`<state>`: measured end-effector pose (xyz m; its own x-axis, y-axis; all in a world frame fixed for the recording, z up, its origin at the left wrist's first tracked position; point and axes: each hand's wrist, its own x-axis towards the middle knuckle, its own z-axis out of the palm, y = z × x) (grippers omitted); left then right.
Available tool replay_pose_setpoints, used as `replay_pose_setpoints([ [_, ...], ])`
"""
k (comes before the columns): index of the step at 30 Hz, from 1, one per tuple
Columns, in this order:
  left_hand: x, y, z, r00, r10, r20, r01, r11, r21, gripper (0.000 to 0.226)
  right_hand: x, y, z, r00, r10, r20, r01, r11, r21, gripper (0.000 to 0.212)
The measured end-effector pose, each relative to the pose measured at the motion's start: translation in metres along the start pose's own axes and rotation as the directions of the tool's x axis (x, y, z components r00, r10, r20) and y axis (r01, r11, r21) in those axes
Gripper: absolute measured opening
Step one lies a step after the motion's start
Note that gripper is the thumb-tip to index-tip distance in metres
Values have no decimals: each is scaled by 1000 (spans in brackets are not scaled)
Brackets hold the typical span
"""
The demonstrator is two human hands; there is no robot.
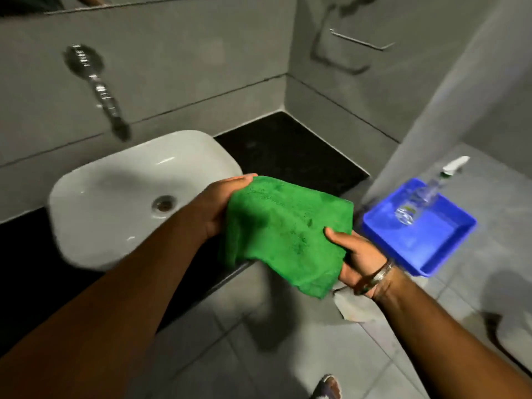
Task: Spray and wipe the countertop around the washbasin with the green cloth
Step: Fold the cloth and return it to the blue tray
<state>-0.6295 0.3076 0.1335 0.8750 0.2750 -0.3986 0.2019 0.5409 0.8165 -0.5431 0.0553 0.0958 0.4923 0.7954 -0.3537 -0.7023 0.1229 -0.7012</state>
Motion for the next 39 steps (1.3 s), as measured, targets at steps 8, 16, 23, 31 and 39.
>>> replay_pose_setpoints([
  [8,132,-158,190,894,-419,162,430,902,-42,47,-30,-94,-207,930,-1,-369,-14,999,-36,37],
  [16,263,-164,297,909,-332,251,216,892,398,37,-52,-166,-349,826,-125,-549,170,985,31,38],
  [23,416,-171,332,819,-467,332,247,811,531,39,-19,-203,-427,796,-153,-585,266,958,111,22],
  [31,519,-260,332,740,-663,116,486,645,590,23,53,-147,-504,466,63,-883,108,986,128,25],
  [39,542,-327,338,895,-431,118,-169,-83,982,50,96,-113,-557,439,-70,-896,-689,613,-386,48],
])
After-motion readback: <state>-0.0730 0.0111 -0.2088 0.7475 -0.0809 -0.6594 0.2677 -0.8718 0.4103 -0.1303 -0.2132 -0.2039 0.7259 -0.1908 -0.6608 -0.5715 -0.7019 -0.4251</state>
